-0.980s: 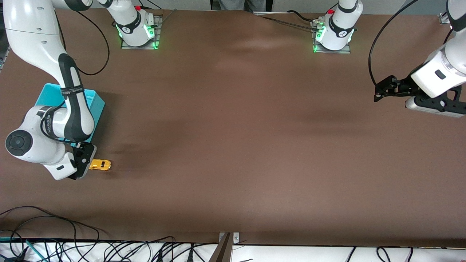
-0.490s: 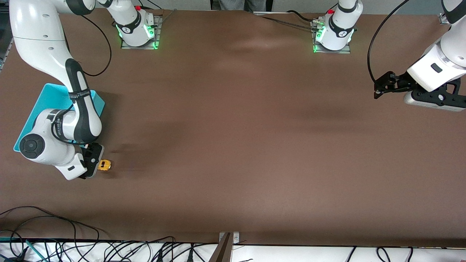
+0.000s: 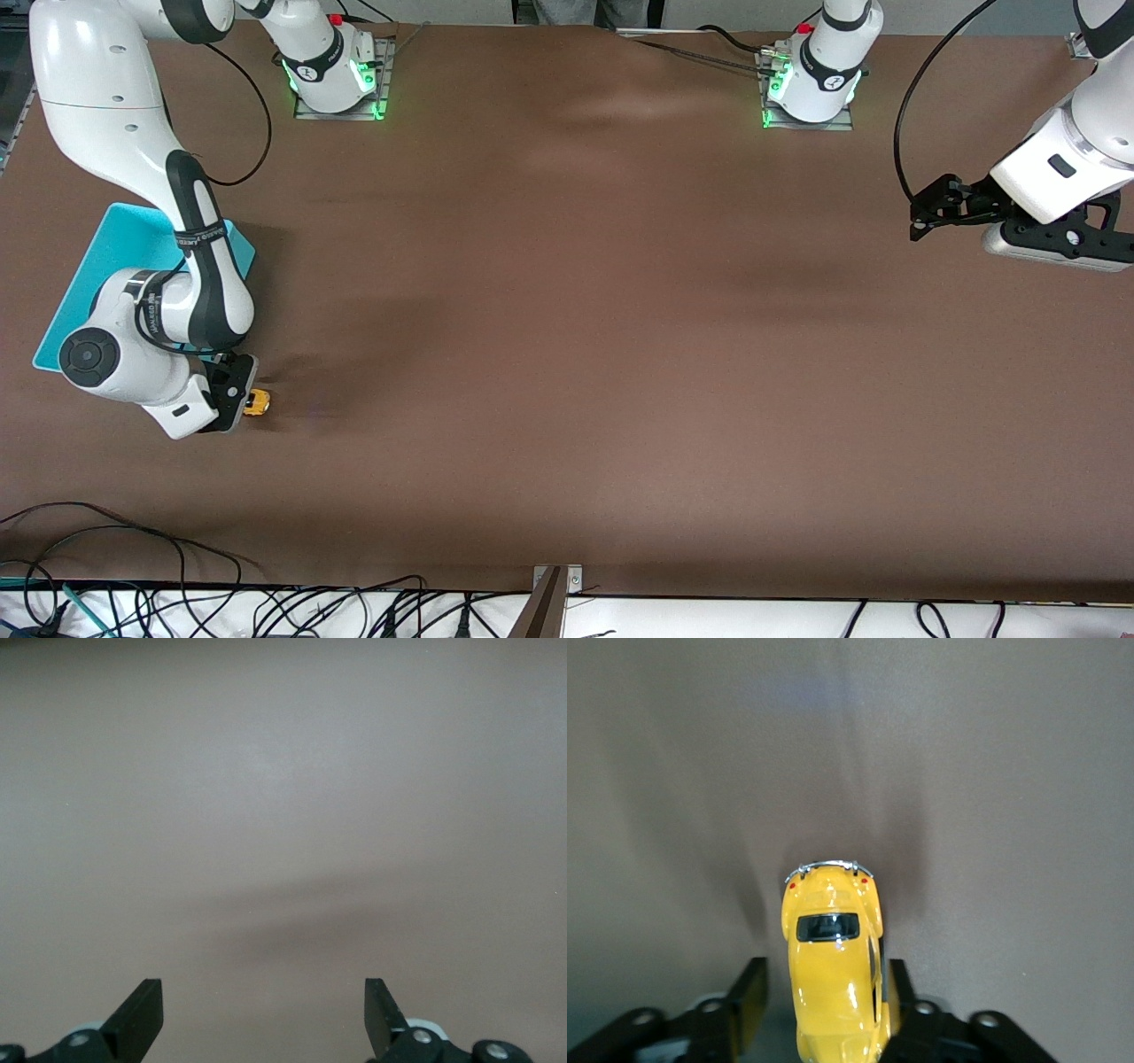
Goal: Wind up and store yellow beetle car
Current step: 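Close the right gripper on the yellow car, then lift the car with the right gripper over the cyan bin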
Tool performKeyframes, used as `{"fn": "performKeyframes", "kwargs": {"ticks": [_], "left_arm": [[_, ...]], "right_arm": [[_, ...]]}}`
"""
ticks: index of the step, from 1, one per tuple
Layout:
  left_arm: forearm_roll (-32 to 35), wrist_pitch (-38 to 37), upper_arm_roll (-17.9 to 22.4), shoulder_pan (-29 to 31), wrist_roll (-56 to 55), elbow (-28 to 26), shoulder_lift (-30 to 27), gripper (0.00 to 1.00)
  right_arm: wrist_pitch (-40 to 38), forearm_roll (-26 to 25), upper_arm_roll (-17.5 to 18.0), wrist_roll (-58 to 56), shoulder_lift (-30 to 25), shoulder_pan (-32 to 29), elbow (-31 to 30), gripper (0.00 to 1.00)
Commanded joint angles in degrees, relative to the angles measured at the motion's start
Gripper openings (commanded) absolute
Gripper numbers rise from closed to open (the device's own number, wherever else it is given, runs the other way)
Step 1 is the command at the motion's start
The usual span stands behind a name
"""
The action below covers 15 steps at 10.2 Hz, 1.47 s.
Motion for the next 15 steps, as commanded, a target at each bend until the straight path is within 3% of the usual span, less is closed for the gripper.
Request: {"fn": "performKeyframes", "kwargs": {"ticks": [1, 3, 6, 9, 11, 13, 15], "left_arm": [[1.04, -0.01, 0.10, -0.61, -0.92, -0.09, -0.14, 1.00], [1.04, -0.01, 0.01, -0.61, -0.92, -0.18, 0.04, 1.00], [1.04, -0.10, 0.01, -0.52, -0.83, -0.18, 0.13, 1.00], [1.04, -1.06, -0.16, -0.61, -0.92, -0.18, 0.04, 1.00], [1.04, -1.24, -0.16, -0.87, -1.00, -0.09, 0.13, 1.00], [1.04, -1.24, -0.51, -1.05, -1.01, -0.09, 0.13, 1.00], [1.04, -1.24, -0.51, -1.05, -1.09, -0.01, 0.22, 1.00]], "right_arm": [[1.87, 1.60, 0.33, -3.76, -0.22, -0.41, -0.64, 0.00], [1.43, 1.78, 0.33, -2.71, -1.10, 0.11, 0.06, 0.00], [-0.14, 1.87, 0.94, 1.59, -7.23, 0.38, 0.07, 0.00], [-12.50, 0.91, 0.77, 7.04, -15.14, 0.47, 0.59, 0.00], [-20.77, 0.20, -2.38, 6.44, -18.23, 0.38, 0.16, 0.00], [-22.83, -2.34, -4.93, 3.99, -20.51, 0.29, -3.60, 0.00], [-15.15, -2.44, -8.27, -1.36, -23.41, 0.12, -12.89, 0.00]]}}
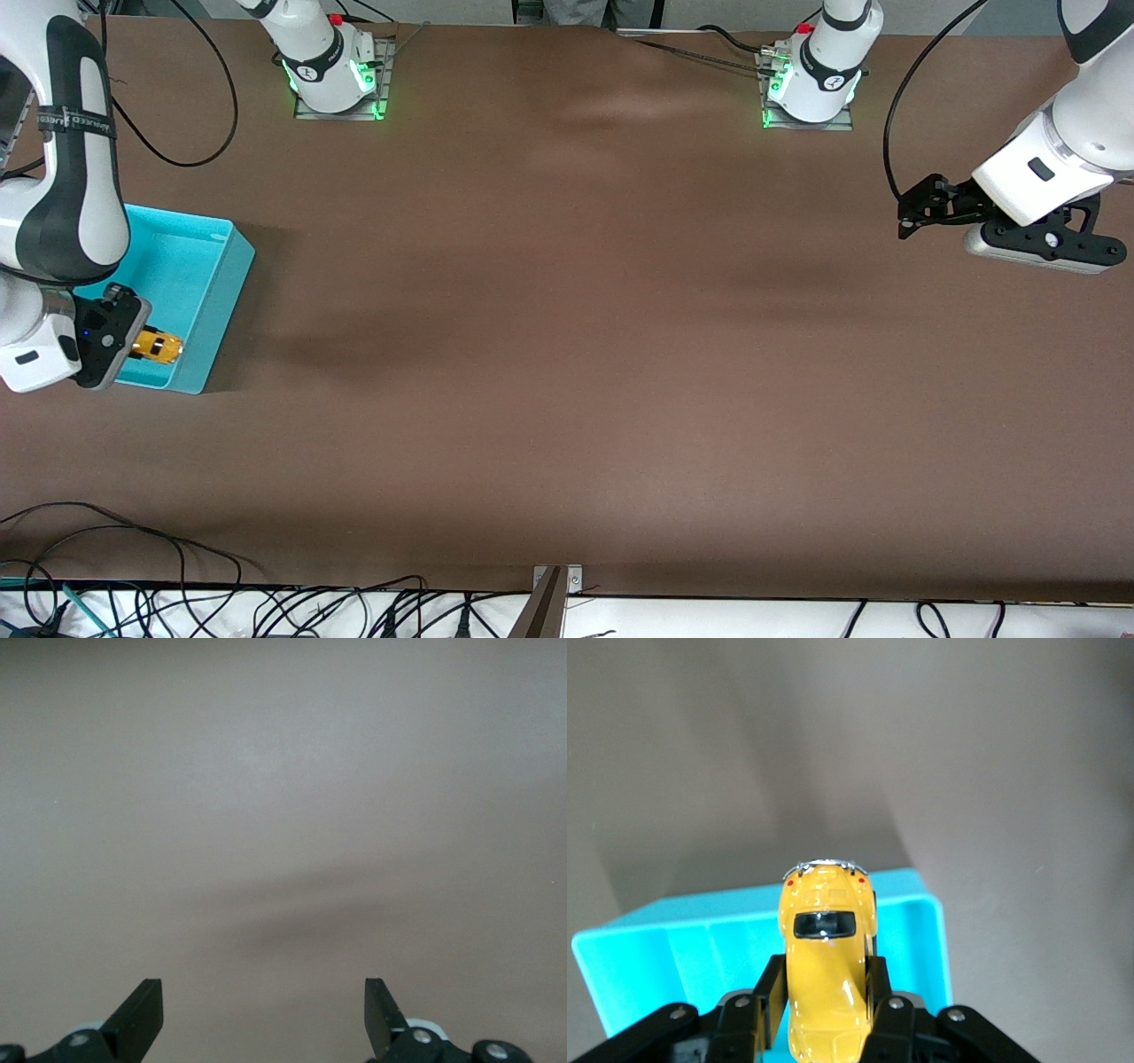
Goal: Wind up and store yellow beetle car
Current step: 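Lift the car with the right gripper over the cyan bin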
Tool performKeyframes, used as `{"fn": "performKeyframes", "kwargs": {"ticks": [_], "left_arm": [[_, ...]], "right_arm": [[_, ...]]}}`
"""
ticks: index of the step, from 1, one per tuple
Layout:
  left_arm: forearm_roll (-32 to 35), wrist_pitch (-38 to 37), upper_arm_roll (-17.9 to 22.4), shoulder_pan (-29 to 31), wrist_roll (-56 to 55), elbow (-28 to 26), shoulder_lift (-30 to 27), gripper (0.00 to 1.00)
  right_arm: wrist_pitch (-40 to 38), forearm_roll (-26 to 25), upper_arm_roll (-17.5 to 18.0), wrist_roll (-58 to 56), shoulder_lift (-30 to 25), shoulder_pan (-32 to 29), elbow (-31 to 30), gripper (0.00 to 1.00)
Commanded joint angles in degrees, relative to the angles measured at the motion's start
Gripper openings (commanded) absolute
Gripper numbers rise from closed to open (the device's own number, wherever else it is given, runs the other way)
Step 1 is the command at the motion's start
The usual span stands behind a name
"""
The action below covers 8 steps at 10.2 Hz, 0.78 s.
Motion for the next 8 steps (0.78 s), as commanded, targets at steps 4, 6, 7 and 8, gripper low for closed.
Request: {"fn": "performKeyframes", "kwargs": {"ticks": [4, 6, 7, 8], "left_arm": [[1.04, -0.65, -0.08, -0.26, -0.95, 0.18, -0.13, 1.00], [1.04, -0.65, -0.17, -0.35, -1.74, 0.18, -0.21, 1.00], [1.04, -0.65, -0.17, -0.35, -1.66, 0.18, -0.22, 1.00], [1.04, -0.65, -0.17, -0.26, -1.65, 0.18, -0.22, 1.00]], "right_arm": [[24.08, -0.14, -5.98, -11.68, -5.84, -1.10, -26.06, 0.00], [27.63, 0.03, -5.98, -14.39, -5.66, -2.94, -29.60, 0.00], [27.73, 0.47, -5.98, -15.19, -5.14, -3.73, -29.96, 0.00], [27.81, 1.69, -5.90, -16.51, -4.26, -4.26, -30.05, 0.00]]}}
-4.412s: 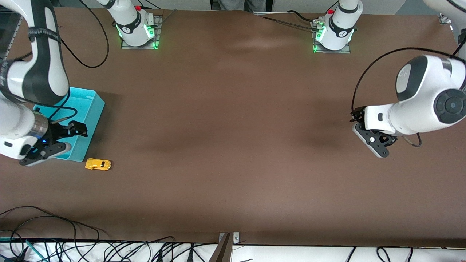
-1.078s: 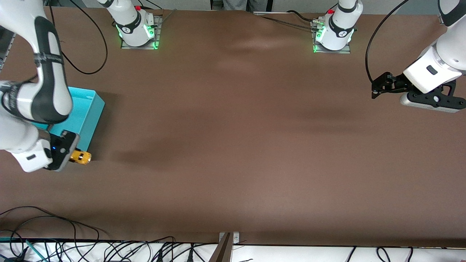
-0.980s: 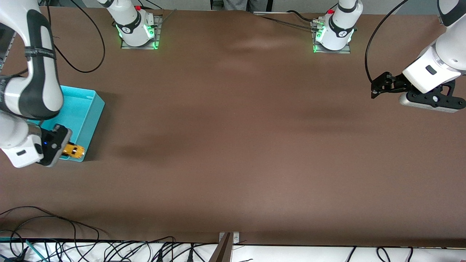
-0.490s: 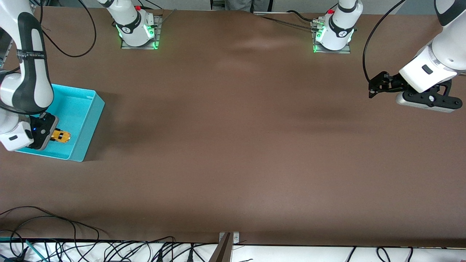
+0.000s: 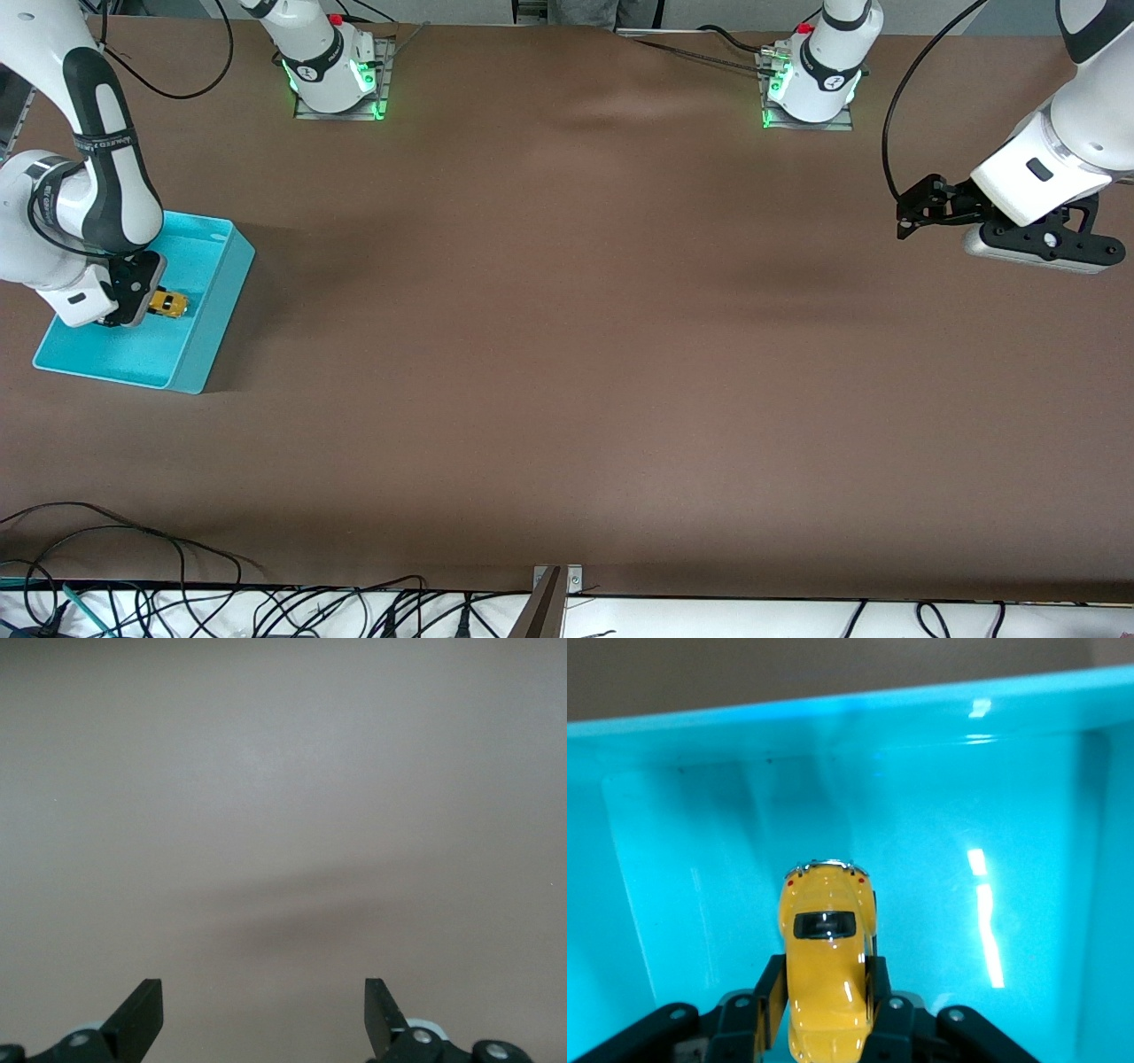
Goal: Wind up and store yellow beetle car
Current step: 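Lower the car into the bin and open the right gripper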
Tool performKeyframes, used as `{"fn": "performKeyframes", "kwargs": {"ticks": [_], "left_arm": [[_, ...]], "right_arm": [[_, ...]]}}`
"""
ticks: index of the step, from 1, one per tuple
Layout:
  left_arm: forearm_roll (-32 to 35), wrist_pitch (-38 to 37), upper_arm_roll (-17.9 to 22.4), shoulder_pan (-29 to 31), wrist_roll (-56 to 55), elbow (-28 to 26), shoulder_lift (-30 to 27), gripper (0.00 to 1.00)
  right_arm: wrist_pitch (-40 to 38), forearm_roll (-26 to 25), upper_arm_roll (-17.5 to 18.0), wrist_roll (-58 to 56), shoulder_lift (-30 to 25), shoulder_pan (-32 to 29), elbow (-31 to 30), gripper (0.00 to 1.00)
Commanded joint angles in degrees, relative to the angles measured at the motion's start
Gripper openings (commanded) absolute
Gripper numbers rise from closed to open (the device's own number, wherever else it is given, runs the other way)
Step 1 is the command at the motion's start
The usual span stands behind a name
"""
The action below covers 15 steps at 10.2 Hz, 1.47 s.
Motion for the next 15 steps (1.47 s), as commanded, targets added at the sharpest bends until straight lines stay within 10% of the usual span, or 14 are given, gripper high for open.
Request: {"fn": "performKeyframes", "kwargs": {"ticks": [1, 5, 6, 11, 15], "left_arm": [[1.04, -0.64, 0.01, -0.26, -0.93, 0.18, -0.23, 1.00], [1.04, -0.64, 0.01, -0.35, -1.01, 0.18, -0.05, 1.00], [1.04, -0.64, 0.01, -0.09, -0.84, 0.18, 0.21, 1.00], [0.95, -0.64, 0.18, 0.61, -0.31, 1.06, 0.56, 1.00], [1.04, -0.46, 0.27, 0.44, -0.40, 1.76, 1.35, 1.00]], "right_arm": [[1.87, 3.73, 0.48, -4.76, -1.01, -1.25, -2.10, 0.00], [4.43, 6.74, 0.48, -6.45, 1.37, -1.34, -2.01, 0.03], [4.52, 6.83, 0.48, -6.36, 1.37, -1.34, -2.01, 0.36], [3.56, 8.41, 0.83, -5.57, 0.23, -1.16, -0.53, 0.67], [-18.63, 8.15, 2.76, 6.44, -0.47, -0.37, 18.95, 0.97]]}}
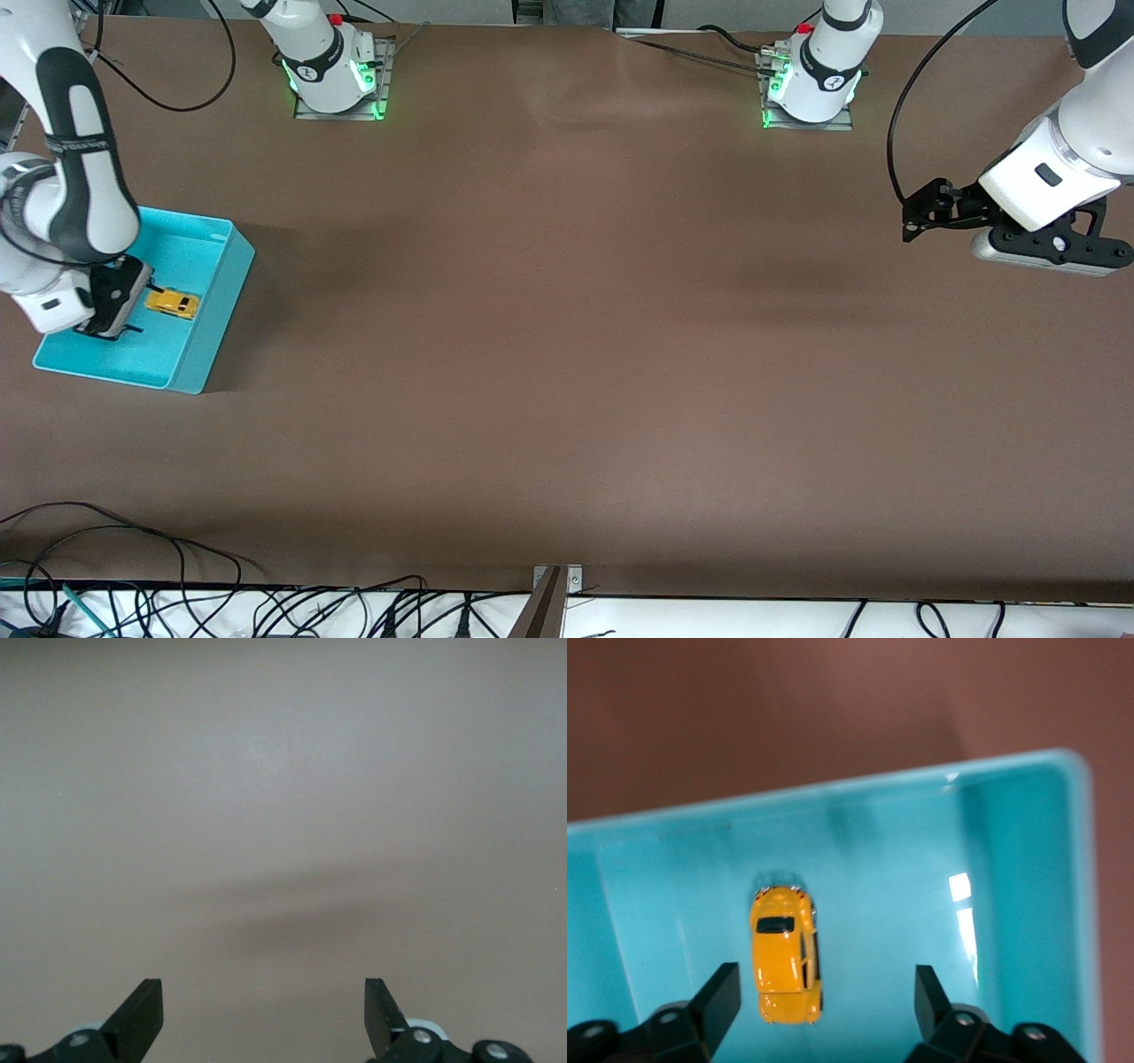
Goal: Wind up and store yellow beetle car
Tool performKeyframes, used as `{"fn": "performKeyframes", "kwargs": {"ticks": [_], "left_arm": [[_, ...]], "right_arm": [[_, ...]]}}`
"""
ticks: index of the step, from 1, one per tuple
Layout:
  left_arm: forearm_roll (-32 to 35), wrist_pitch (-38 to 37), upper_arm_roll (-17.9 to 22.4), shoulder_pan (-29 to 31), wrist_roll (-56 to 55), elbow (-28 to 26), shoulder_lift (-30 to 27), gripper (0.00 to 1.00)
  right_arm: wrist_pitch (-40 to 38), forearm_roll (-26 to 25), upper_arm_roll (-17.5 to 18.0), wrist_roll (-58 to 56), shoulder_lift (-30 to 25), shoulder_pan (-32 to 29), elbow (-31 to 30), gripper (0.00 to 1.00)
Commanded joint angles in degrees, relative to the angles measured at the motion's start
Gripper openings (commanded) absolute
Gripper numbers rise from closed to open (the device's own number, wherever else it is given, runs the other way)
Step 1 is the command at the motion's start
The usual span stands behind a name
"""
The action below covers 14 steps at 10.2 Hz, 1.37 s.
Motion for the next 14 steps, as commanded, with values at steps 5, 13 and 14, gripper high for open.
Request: {"fn": "performKeyframes", "kwargs": {"ticks": [5, 13, 14], "left_arm": [[1.04, -0.48, -0.09, 0.09, -0.62, 1.76, 0.99, 1.00], [1.21, -0.39, 0.00, 0.62, -0.71, 1.76, 1.52, 1.00], [1.21, -0.39, 0.09, 0.53, -0.71, 1.85, 1.87, 1.00]], "right_arm": [[-27.47, -0.19, 0.83, 44.71, -0.29, 4.49, 25.48, 1.00], [-30.67, -2.20, 0.92, 84.79, -6.95, 12.58, 21.76, 1.00], [-26.57, -4.04, 1.00, 85.06, -10.45, 13.11, 16.15, 1.00]]}}
